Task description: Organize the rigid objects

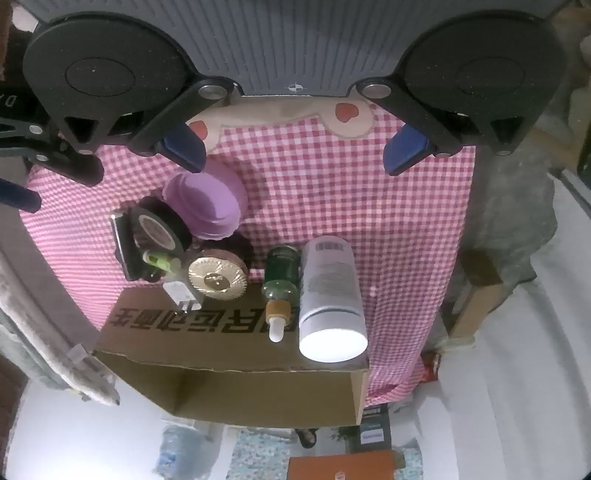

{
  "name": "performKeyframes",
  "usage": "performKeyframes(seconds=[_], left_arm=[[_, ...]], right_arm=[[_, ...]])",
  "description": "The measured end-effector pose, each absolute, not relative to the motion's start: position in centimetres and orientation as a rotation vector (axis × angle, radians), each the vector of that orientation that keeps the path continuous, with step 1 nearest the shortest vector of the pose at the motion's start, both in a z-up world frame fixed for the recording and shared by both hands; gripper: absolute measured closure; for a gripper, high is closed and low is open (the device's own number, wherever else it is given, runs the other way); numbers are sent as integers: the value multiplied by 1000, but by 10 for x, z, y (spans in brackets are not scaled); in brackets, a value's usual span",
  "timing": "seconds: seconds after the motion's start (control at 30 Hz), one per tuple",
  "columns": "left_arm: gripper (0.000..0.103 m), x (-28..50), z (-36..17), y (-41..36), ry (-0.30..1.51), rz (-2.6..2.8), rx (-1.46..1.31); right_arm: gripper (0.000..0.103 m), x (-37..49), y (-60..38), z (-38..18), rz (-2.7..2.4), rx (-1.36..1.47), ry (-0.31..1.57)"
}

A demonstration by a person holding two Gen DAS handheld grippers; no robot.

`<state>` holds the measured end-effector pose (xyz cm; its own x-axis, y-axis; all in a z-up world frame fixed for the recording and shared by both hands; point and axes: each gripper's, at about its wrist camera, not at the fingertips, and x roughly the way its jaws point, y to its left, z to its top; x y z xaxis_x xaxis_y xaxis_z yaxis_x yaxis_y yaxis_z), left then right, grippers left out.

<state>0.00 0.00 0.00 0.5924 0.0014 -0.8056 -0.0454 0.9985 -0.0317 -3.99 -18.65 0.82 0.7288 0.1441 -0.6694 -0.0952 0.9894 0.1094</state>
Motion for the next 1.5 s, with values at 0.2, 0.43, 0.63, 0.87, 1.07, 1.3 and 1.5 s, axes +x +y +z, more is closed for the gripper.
performKeyframes(seconds=[0.2,0.43,0.63,0.87,1.07,1.3,1.5], left_arm=[[0,-1,2,1,928,26,-47],[0,-1,2,2,930,30,-47],[0,-1,2,2,926,37,-44],[0,-1,1,2,930,43,-40],[0,-1,1,2,931,44,-38],[0,-1,1,3,933,50,-37],[0,0,0,4,937,55,-36]], right_arm=[[0,-38,-185,10,127,68,745],[0,-37,-189,18,130,72,726],[0,-39,-187,16,130,66,716],[0,-38,-186,17,131,65,717],[0,-38,-186,16,130,61,717],[0,-38,-183,16,133,56,715],[0,-37,-181,16,138,52,715]])
